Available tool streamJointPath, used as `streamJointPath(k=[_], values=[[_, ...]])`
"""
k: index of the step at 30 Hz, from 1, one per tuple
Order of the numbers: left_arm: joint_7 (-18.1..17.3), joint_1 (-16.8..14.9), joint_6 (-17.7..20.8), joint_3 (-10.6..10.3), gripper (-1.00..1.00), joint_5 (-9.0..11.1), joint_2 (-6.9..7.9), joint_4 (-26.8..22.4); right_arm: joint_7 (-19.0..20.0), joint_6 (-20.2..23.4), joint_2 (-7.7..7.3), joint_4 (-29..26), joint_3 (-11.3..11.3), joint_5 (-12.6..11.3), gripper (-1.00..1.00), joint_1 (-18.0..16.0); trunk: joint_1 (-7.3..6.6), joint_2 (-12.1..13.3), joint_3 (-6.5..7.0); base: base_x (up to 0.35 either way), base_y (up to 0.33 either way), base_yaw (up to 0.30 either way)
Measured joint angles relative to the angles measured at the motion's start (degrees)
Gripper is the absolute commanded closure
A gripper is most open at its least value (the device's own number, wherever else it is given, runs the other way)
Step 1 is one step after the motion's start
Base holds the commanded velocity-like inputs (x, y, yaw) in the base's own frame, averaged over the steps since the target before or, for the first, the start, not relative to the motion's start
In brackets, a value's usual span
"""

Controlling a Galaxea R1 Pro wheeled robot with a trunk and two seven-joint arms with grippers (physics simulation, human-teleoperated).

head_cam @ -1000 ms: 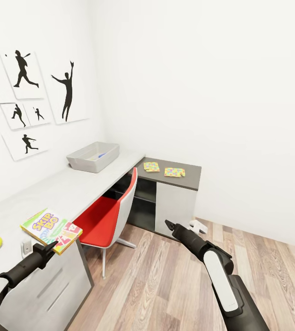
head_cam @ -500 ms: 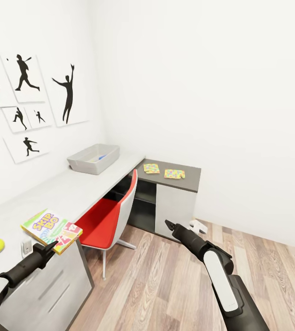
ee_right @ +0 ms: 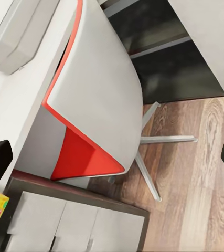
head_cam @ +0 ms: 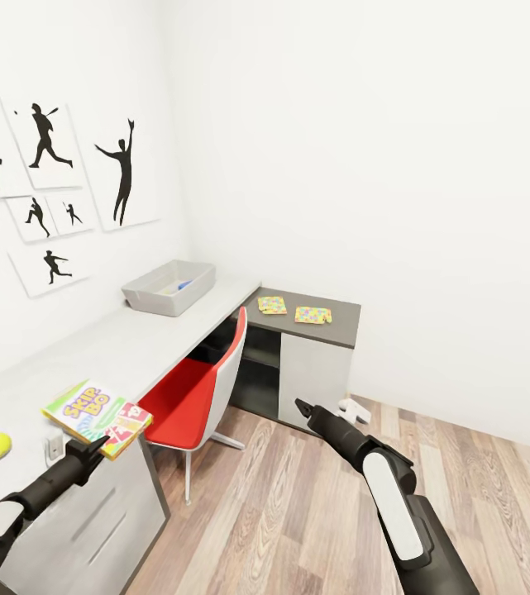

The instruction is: Put all the toys in the child's room - the three board games (two on the bed and one on the table), the two jigsaw puzzles on the table, and the tennis ball on the table - inside the toy box on the table in the child's room.

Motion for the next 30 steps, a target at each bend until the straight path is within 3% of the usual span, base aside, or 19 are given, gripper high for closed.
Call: streamJointPath(k=[2,17,30], values=[[0.03,0.01,-0.50,-0.07,1.00,0.04,-0.64,0.46,-0.02,0.00,0.00,0.00,-0.01,-0.02,-1.00,0.00,0.00,0.00,0.00,0.000,0.000,0.000],[-0.51,0.02,-0.03,0.02,1.00,0.32,0.04,0.43,0.17,-0.02,0.40,0.47,0.12,-0.09,-1.00,0.00,0.00,0.00,0.00,0.000,-0.001,0.000],[-1.06,0.02,-0.05,0.02,1.00,0.22,0.19,0.41,0.18,-0.04,0.44,0.61,0.18,-0.09,-1.00,0.00,0.00,0.00,0.00,0.000,-0.116,0.000]])
